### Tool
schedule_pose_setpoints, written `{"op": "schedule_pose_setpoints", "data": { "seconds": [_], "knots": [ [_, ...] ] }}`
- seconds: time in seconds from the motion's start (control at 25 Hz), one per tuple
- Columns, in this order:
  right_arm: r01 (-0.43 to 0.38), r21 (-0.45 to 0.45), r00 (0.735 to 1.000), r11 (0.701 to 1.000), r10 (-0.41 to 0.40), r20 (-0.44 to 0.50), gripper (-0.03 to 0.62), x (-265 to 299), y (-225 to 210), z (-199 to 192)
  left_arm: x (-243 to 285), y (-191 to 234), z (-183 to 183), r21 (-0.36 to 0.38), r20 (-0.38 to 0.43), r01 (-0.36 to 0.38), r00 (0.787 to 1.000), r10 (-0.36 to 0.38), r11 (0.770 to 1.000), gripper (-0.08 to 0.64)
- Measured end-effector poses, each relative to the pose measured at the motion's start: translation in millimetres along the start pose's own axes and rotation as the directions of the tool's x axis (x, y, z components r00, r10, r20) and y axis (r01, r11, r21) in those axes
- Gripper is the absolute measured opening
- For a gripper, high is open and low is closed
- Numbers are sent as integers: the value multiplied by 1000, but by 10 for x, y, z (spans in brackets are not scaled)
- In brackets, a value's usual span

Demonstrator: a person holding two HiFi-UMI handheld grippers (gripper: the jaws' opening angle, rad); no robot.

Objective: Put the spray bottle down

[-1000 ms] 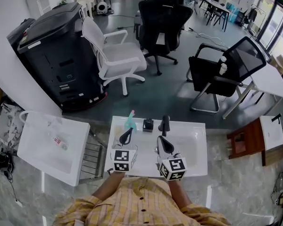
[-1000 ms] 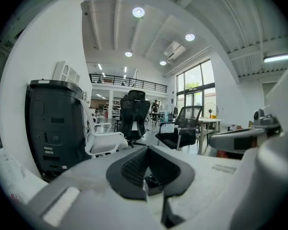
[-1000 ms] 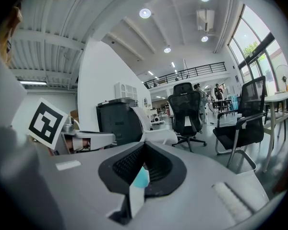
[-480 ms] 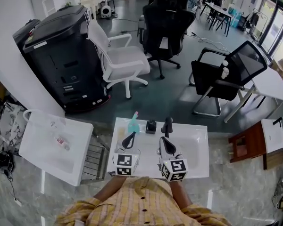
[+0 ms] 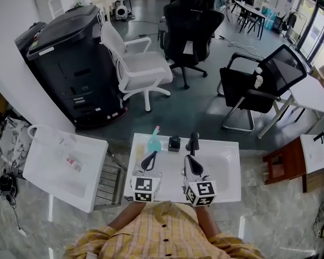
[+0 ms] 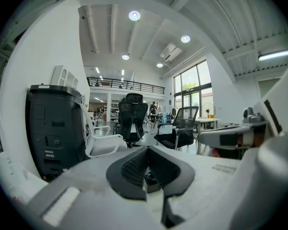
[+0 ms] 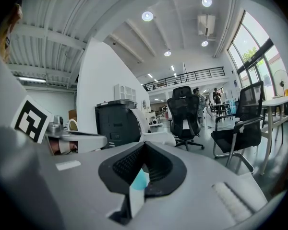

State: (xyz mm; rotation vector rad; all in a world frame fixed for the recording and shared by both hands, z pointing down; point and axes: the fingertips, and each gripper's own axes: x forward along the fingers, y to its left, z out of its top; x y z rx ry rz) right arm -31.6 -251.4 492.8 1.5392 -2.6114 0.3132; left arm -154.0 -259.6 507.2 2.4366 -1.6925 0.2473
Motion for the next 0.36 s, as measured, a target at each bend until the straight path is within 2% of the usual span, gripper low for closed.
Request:
{"op": "schedule_pose_setpoints", "data": {
  "seconds": [0.36],
  "knots": [
    [2,-3,1000,1000,-1,9,-2,80,11,31,65,27,-20,8,3,17,1000,-17,1000,-2]
  ]
}}
